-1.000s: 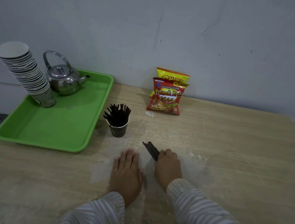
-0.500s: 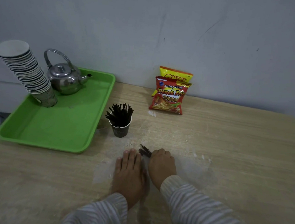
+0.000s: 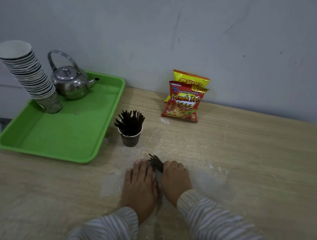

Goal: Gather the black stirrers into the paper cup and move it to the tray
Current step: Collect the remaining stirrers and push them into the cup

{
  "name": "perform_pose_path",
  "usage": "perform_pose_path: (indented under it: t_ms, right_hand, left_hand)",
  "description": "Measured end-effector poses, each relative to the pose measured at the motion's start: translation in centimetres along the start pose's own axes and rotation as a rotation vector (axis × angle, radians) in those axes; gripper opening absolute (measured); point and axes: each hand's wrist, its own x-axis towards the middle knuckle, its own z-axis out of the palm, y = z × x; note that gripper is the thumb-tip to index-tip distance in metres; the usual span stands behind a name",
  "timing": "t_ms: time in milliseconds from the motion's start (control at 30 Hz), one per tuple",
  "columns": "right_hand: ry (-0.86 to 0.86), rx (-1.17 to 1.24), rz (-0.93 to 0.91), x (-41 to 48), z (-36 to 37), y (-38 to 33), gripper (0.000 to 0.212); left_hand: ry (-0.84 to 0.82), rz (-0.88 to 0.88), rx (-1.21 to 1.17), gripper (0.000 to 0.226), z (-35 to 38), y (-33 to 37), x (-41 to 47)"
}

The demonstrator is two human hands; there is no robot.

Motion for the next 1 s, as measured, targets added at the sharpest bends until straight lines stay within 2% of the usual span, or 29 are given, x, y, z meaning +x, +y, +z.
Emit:
perform_pose_path:
  t_ms: [233,600,733,1000]
  right_hand:
    - [-0.056,-0.022,0.059,0.8,-0.4,-0.1,0.027]
    - [-0.137,-0.081,-0.029,0.7,-0.9,-0.1,0.028]
    - [-0.194,0.009,0.024,1.5,-1.0,0.0,0.03]
    - [-0.108,0.17,0.025,0.8,-0.5,0.4,0.023]
  left_hand:
    - [0.005,0.0,-0.004,0.058,0.1,0.0,0.1]
    - [0.024,-0.003,0.0,0.058,0.3,0.0,0.1]
    - [0.022,-0.003,0.025,0.057,0.1,0.0,0.1]
    - [0.061,0.011,0.018,0.058,0.8,-0.2,0.1]
